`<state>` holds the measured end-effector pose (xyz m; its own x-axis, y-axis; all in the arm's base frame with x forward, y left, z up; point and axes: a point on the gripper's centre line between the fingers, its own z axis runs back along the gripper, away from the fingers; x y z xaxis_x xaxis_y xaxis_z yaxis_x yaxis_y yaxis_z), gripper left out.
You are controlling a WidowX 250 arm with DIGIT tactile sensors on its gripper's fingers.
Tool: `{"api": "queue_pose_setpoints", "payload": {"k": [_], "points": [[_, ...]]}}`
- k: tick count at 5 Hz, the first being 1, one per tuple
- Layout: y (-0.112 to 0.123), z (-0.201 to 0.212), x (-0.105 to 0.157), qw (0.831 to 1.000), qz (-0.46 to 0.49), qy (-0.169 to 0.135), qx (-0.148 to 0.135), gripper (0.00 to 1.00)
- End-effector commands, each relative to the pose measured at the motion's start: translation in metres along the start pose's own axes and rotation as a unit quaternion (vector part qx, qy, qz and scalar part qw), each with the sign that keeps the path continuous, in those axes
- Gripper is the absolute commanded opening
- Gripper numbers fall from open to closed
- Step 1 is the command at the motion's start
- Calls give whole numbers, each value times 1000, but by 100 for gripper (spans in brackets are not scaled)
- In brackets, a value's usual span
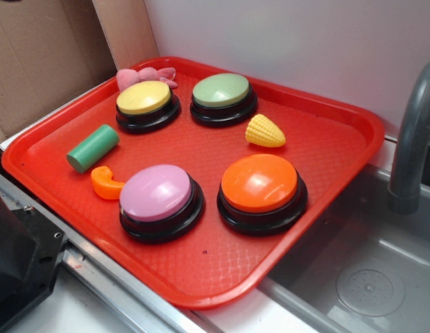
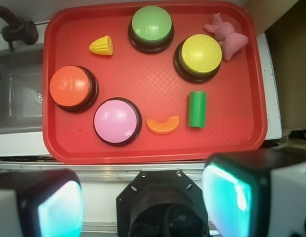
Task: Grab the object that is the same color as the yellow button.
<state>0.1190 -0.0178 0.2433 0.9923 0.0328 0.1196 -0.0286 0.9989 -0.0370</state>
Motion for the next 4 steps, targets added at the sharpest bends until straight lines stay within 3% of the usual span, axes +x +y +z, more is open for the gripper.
{"api": "queue_pose_setpoints", "payload": {"k": [1,2,3,4], "points": [[0,0,0,1000,0,0,0,100],[-4,1,13,995,-101,-4,6,100],[-15,0,28,974,-226,-5,9,100],[-12,-6,45,939,-344,-22,-11,100]]}}
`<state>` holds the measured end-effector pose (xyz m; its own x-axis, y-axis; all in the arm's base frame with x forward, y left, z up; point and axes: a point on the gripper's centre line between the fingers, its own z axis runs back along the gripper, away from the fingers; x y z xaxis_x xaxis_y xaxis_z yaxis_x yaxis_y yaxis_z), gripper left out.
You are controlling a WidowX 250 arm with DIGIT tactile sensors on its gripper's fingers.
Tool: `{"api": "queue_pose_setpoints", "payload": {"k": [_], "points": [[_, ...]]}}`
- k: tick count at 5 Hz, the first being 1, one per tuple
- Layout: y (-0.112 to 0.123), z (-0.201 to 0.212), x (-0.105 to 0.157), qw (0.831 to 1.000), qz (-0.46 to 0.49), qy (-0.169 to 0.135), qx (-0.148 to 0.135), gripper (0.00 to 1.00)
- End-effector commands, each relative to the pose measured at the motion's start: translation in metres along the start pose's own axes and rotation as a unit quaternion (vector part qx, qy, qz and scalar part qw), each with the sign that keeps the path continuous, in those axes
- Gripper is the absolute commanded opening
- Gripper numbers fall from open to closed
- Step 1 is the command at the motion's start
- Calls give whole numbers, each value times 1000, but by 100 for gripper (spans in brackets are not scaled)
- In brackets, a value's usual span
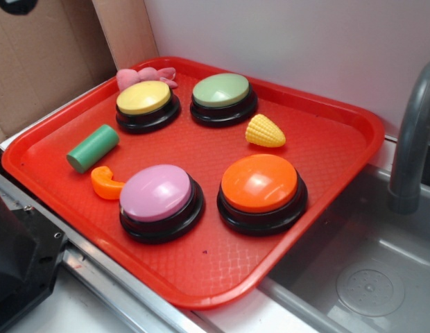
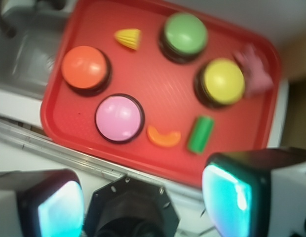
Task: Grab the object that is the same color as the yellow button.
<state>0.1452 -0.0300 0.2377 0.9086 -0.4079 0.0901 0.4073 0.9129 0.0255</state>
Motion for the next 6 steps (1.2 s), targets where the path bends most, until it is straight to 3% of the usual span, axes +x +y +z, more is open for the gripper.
{"api": "queue_pose_setpoints", "payload": {"k": [1,2,3,4,5,6], "points": [[25,-15,43,973,-228,-34,-10,100],[31,-41,68,953,-302,-26,-3,100],[28,-60,85,922,-383,-52,-9,100],[19,-87,108,894,-444,-65,2,100],[17,-114,124,884,-466,-45,6,100],[12,-138,134,883,-467,-48,-9,100]]}}
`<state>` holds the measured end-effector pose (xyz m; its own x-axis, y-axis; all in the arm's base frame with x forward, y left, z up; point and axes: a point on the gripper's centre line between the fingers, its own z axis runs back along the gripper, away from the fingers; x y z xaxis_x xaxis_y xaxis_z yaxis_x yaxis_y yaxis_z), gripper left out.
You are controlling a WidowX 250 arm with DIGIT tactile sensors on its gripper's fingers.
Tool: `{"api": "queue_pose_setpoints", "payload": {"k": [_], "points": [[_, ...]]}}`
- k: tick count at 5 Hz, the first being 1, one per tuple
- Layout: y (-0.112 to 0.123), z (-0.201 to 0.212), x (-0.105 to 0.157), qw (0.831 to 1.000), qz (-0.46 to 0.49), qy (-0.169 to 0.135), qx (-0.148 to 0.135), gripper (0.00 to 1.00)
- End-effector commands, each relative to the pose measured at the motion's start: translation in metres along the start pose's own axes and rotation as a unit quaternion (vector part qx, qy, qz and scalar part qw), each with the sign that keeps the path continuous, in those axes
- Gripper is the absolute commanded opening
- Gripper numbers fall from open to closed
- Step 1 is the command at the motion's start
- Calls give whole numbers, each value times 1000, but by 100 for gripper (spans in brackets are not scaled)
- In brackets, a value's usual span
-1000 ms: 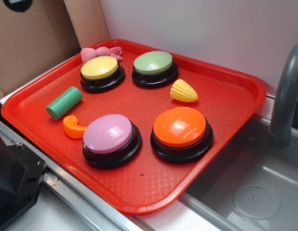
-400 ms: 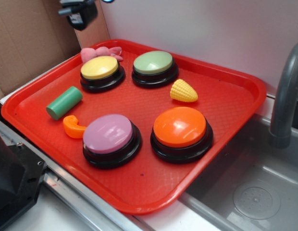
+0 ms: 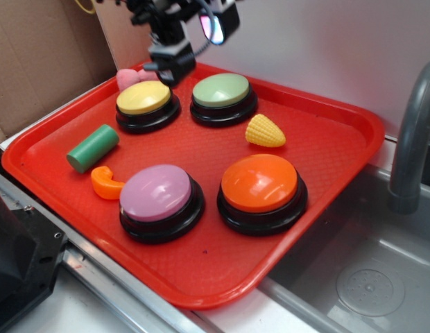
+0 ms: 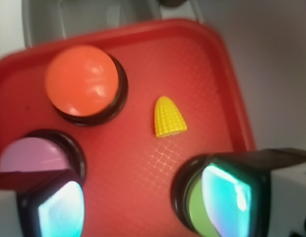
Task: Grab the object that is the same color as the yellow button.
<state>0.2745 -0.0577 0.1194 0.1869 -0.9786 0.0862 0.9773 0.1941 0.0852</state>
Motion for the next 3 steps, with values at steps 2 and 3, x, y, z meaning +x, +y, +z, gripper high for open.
{"api": "queue_pose_setpoints", "payload": {"k": [2,3], "points": [[22,-49,28,999,28,-1,17,100],[30,-65,31,1000,23,19,6,100]]}}
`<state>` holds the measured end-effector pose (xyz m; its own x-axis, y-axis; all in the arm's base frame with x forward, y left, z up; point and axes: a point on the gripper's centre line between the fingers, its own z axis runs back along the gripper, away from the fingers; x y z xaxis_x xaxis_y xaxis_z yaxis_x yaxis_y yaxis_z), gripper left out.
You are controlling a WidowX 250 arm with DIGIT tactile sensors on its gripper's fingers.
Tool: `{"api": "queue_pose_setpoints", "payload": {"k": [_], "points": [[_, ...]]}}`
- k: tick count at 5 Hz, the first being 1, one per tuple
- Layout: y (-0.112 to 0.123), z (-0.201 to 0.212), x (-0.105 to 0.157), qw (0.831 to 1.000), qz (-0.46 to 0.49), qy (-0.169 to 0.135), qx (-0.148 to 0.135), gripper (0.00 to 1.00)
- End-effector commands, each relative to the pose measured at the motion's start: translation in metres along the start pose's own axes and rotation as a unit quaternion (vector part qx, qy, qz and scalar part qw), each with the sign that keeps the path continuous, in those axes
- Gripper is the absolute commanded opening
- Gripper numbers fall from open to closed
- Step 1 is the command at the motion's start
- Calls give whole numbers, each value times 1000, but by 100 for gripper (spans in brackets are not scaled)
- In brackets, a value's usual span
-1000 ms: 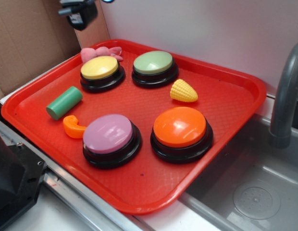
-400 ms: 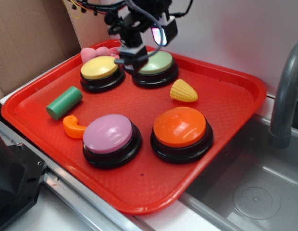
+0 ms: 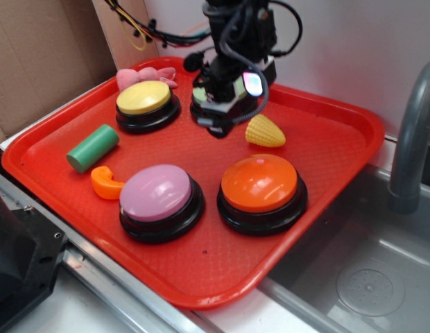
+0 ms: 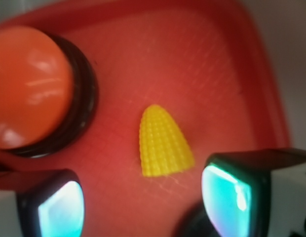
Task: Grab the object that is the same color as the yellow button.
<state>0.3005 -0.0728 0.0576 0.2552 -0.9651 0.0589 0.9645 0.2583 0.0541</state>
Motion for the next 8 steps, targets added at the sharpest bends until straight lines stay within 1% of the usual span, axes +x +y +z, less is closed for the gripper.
{"api": "queue_pose_setpoints", "payload": {"k": [1,2,3,4,5,6,7,8], "points": [[12,-4,19,1000,-13,1,9,100],[16,-10,18,1000,-8,-2,-5,100],[22,-13,14,1000,19,-6,-23,97],[24,-19,14,999,31,3,-30,27],[25,-22,12,999,38,14,-37,0],[24,-25,13,998,36,26,-41,0],[22,-15,11,998,52,29,-36,0],[14,23,-4,989,141,17,-29,0]]}}
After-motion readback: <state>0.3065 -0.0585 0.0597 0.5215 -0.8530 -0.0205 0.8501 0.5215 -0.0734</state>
